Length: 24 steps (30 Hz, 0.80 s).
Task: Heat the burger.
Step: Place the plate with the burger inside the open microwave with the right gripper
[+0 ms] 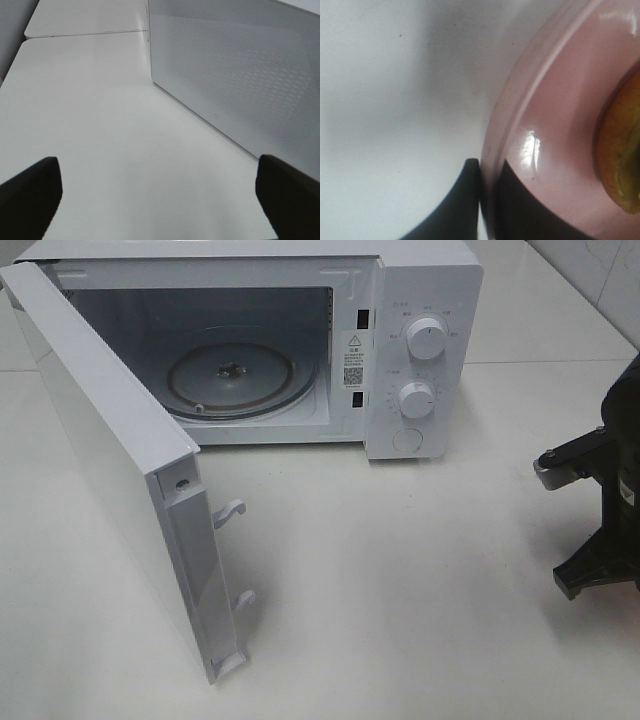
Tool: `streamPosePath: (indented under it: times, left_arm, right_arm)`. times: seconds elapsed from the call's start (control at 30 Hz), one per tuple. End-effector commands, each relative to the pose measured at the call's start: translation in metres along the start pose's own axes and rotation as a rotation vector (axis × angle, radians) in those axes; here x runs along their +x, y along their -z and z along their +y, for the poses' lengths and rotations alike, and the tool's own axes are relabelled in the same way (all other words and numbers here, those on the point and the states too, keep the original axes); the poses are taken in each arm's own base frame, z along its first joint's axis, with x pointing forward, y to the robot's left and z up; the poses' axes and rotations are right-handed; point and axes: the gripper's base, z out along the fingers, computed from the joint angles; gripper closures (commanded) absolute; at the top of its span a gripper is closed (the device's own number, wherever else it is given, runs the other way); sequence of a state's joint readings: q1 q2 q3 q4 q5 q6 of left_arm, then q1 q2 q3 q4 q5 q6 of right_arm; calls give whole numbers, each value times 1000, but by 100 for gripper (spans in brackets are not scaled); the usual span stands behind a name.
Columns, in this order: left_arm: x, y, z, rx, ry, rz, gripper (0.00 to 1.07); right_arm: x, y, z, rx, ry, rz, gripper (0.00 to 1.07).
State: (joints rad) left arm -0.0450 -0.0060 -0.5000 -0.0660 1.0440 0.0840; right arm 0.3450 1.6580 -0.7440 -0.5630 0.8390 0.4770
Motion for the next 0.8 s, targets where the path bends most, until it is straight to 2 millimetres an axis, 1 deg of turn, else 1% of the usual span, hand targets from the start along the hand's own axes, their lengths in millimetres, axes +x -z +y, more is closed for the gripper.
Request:
streamPosePath:
  times: [0.03, 0.1, 0.17, 0.2, 0.27, 0.37, 0.43, 0.5, 0.53, 0.63, 0.7, 0.8]
  left_arm:
    - [1, 2, -1, 7, 3, -21, 9]
    - [1, 2, -1, 7, 3, -21, 9]
    - [1, 2, -1, 7, 3, -21, 9]
    - [1, 2, -1, 7, 3, -21, 9]
    - [1, 2, -1, 7, 3, -21, 9]
    - [1, 2, -1, 7, 3, -21, 9]
    - [1, 2, -1, 7, 3, -21, 9]
    - [1, 2, -1, 7, 3, -21, 9]
    - [1, 2, -1, 7, 3, -21, 9]
    - [1, 2, -1, 7, 3, -21, 9]
    - [1, 2, -1, 7, 3, -21, 9]
    - [1, 2, -1, 7, 3, -21, 9]
  right_arm:
    - [4, 9, -4, 58, 22, -3, 107]
    - [4, 12, -3, 61, 24, -8, 107]
    - [7, 21, -2, 77, 32, -23, 107]
    - [7, 21, -2, 77, 32, -23, 107]
    - [10, 30, 2, 97, 51, -30, 107]
    - [11, 31, 3, 101, 58, -30, 107]
    - [13, 36, 10, 111, 85, -32, 107]
    - [13, 37, 13, 111, 92, -37, 107]
    - [13, 39, 18, 111, 111, -47, 107]
    - [14, 41, 22, 111, 128, -56, 107]
    - [15, 44, 30, 114, 155, -65, 107]
    - [17, 46, 34, 121, 172, -65, 107]
